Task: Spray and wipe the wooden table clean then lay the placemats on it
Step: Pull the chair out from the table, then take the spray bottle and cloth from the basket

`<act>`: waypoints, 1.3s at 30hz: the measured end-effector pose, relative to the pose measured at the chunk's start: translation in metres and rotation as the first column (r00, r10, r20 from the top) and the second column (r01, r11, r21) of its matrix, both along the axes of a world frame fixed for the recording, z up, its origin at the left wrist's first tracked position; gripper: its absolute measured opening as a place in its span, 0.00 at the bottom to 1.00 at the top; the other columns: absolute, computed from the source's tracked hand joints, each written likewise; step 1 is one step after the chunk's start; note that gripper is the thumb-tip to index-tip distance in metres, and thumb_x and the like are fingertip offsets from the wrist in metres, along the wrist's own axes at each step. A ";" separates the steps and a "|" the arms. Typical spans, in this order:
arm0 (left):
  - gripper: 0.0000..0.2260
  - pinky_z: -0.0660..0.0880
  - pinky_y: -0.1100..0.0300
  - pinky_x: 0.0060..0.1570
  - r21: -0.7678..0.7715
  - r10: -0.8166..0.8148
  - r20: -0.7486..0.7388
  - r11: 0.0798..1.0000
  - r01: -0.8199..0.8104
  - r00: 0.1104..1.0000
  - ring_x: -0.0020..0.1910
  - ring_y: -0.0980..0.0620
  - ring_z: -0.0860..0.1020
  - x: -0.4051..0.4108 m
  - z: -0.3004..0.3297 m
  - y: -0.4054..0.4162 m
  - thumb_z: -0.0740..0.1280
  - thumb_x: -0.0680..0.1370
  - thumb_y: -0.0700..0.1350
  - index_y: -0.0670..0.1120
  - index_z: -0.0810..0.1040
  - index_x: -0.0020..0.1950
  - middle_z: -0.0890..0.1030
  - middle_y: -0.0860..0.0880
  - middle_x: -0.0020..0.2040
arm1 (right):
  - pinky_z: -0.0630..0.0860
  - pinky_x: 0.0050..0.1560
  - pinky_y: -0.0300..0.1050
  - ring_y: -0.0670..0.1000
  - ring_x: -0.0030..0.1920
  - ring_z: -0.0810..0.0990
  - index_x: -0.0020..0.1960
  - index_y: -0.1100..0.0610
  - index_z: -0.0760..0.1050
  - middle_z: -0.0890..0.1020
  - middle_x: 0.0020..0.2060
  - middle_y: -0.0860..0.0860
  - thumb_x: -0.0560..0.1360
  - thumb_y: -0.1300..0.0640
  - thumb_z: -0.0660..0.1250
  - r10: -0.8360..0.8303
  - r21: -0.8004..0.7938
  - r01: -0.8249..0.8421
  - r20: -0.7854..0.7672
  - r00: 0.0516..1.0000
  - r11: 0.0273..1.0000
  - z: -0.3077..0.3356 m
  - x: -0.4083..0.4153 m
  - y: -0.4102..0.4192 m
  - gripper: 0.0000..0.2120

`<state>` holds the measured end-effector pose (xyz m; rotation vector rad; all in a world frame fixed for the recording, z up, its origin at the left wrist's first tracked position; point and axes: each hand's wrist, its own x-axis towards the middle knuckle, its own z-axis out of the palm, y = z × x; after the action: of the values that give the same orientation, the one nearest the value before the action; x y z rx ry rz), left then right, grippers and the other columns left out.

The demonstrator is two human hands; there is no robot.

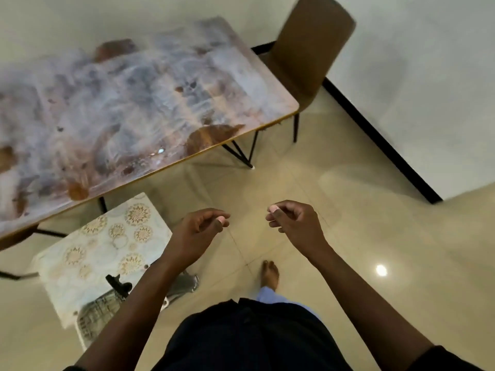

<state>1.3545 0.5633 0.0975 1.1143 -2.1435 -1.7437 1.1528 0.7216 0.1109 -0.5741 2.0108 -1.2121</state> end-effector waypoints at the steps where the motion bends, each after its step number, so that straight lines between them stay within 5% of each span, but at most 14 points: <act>1: 0.09 0.80 0.60 0.53 -0.002 0.076 0.002 0.997 -0.076 0.997 0.52 0.56 0.86 -0.002 0.001 0.000 0.66 0.86 0.44 0.51 0.86 0.60 0.89 0.54 0.50 | 0.80 0.45 0.39 0.51 0.42 0.88 0.49 0.56 0.85 0.88 0.41 0.50 0.82 0.55 0.70 0.081 0.007 -0.081 0.002 0.997 0.997 0.002 -0.013 -0.013 0.07; 5: 0.08 0.82 0.53 0.56 0.004 0.340 0.008 0.940 -0.340 0.940 0.52 0.54 0.87 0.000 -0.001 0.004 0.67 0.85 0.47 0.52 0.86 0.60 0.89 0.54 0.51 | 0.82 0.48 0.53 0.52 0.43 0.88 0.47 0.53 0.85 0.88 0.40 0.51 0.79 0.50 0.71 0.383 0.029 -0.382 -0.027 0.923 0.924 0.000 -0.051 -0.070 0.08; 13: 0.10 0.82 0.42 0.61 0.052 0.703 -0.014 0.711 -0.701 0.711 0.53 0.50 0.87 0.026 -0.008 0.004 0.68 0.82 0.51 0.49 0.87 0.59 0.89 0.50 0.50 | 0.82 0.48 0.55 0.55 0.43 0.87 0.47 0.54 0.85 0.88 0.41 0.53 0.80 0.53 0.72 0.735 0.030 -0.735 -0.066 0.674 0.677 -0.005 -0.030 -0.187 0.07; 19: 0.17 0.81 0.38 0.60 0.075 0.836 -0.042 0.548 -0.833 0.547 0.53 0.49 0.87 0.056 -0.019 -0.017 0.68 0.77 0.60 0.52 0.87 0.58 0.89 0.50 0.50 | 0.83 0.48 0.54 0.54 0.43 0.88 0.49 0.53 0.85 0.88 0.41 0.52 0.81 0.53 0.72 0.864 0.033 -0.865 -0.086 0.497 0.501 -0.006 0.022 -0.256 0.05; 25: 0.07 0.81 0.52 0.53 0.084 0.917 0.020 0.397 -0.914 0.399 0.52 0.57 0.86 0.098 -0.029 -0.032 0.69 0.84 0.46 0.54 0.87 0.56 0.89 0.55 0.48 | 0.85 0.52 0.53 0.50 0.44 0.88 0.54 0.52 0.85 0.88 0.44 0.50 0.81 0.54 0.72 0.951 0.062 -0.949 -0.048 0.306 0.308 -0.007 0.092 -0.316 0.04; 29: 0.07 0.82 0.49 0.56 0.078 0.947 0.084 0.304 -0.949 0.310 0.51 0.57 0.86 0.129 -0.032 -0.034 0.69 0.83 0.53 0.57 0.87 0.56 0.89 0.58 0.49 | 0.84 0.48 0.48 0.50 0.44 0.88 0.54 0.55 0.85 0.88 0.44 0.50 0.81 0.54 0.72 0.986 0.069 -0.984 -0.030 0.162 0.163 -0.016 0.144 -0.351 0.05; 31: 0.12 0.82 0.47 0.59 0.103 0.979 0.078 0.179 -0.978 0.187 0.52 0.55 0.86 0.144 -0.030 -0.032 0.69 0.78 0.59 0.57 0.87 0.55 0.89 0.56 0.49 | 0.84 0.47 0.47 0.51 0.44 0.88 0.53 0.55 0.85 0.88 0.43 0.51 0.81 0.55 0.73 0.997 0.061 -0.995 -0.024 0.077 0.078 -0.019 0.173 -0.365 0.05; 39: 0.07 0.84 0.47 0.56 0.080 0.955 0.168 -0.260 -0.962 -0.244 0.50 0.57 0.87 0.192 -0.076 -0.024 0.69 0.84 0.48 0.56 0.87 0.56 0.89 0.56 0.48 | 0.84 0.46 0.47 0.50 0.42 0.88 0.51 0.53 0.85 0.88 0.42 0.50 0.80 0.54 0.73 0.967 0.132 -0.958 -0.011 -0.256 -0.253 -0.077 0.289 -0.403 0.03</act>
<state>1.5460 0.5398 0.0216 1.9953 -0.2221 -0.8580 1.4421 0.3185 0.0344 -1.8067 0.7919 0.0834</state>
